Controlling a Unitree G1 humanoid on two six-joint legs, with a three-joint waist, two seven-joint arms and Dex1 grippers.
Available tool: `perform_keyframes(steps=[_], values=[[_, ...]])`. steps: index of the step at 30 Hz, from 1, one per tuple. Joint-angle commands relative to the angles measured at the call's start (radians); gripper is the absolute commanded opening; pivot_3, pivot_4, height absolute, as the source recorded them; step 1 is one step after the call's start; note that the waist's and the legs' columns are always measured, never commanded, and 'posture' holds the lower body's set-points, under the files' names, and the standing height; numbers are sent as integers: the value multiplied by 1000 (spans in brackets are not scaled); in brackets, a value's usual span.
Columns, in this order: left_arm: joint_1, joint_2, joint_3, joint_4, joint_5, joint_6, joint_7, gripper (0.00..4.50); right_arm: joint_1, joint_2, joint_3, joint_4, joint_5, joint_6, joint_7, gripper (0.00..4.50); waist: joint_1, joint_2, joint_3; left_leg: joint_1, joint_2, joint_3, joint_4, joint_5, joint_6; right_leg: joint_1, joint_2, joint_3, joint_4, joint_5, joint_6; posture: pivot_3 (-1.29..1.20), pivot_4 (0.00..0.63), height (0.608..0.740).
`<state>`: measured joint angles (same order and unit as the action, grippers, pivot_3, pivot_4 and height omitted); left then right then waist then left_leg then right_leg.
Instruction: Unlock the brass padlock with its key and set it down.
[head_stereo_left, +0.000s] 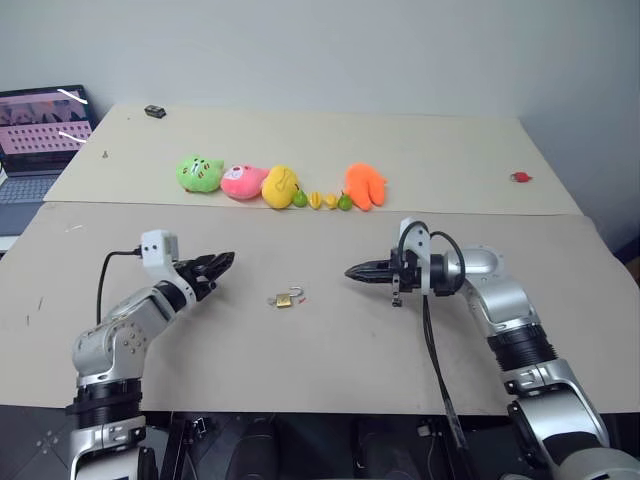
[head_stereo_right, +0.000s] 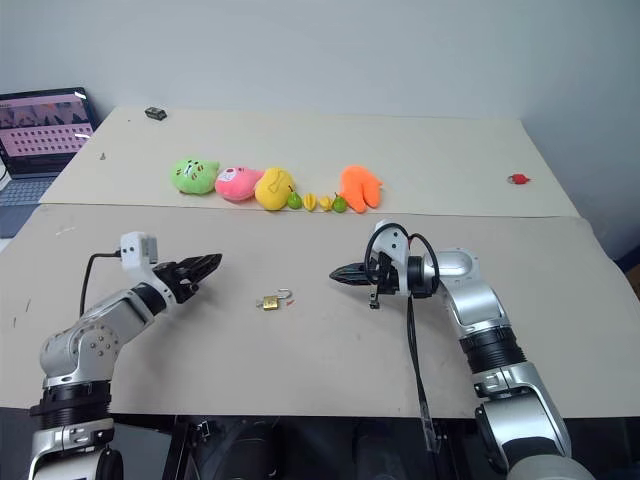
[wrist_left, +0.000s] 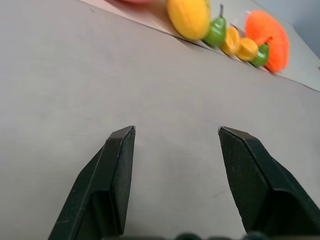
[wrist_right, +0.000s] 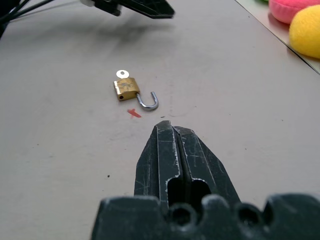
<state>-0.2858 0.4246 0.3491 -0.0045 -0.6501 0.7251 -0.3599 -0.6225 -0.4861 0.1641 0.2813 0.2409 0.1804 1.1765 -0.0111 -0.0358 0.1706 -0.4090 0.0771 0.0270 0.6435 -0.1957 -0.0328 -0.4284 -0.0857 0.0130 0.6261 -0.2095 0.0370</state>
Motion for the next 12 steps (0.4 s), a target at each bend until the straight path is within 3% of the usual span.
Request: perform_keyframes(steps=[1, 6, 12], values=[[19, -13, 25, -113, 31, -75, 46, 2819, 8, -4, -62, 5, 9, -31, -52, 0, 1, 0, 0, 0, 0, 0, 0, 0, 0, 0, 0, 0, 0, 0, 0, 0, 150, 722], [100, -21, -24, -214, 163, -198, 92, 2819, 74, 5, -148, 11, 0, -88, -205, 0, 0, 0, 0, 0, 0, 0, 0, 0, 0, 0, 0, 0, 0, 0, 0, 0, 150, 722], [258, -84, -25, -320, 304, -371, 177, 2819, 282, 20, -335, -16, 75, -25, -395, 0, 6, 0, 0, 0, 0, 0, 0, 0, -1, 1, 0, 1, -1, 0, 0, 0, 150, 722]])
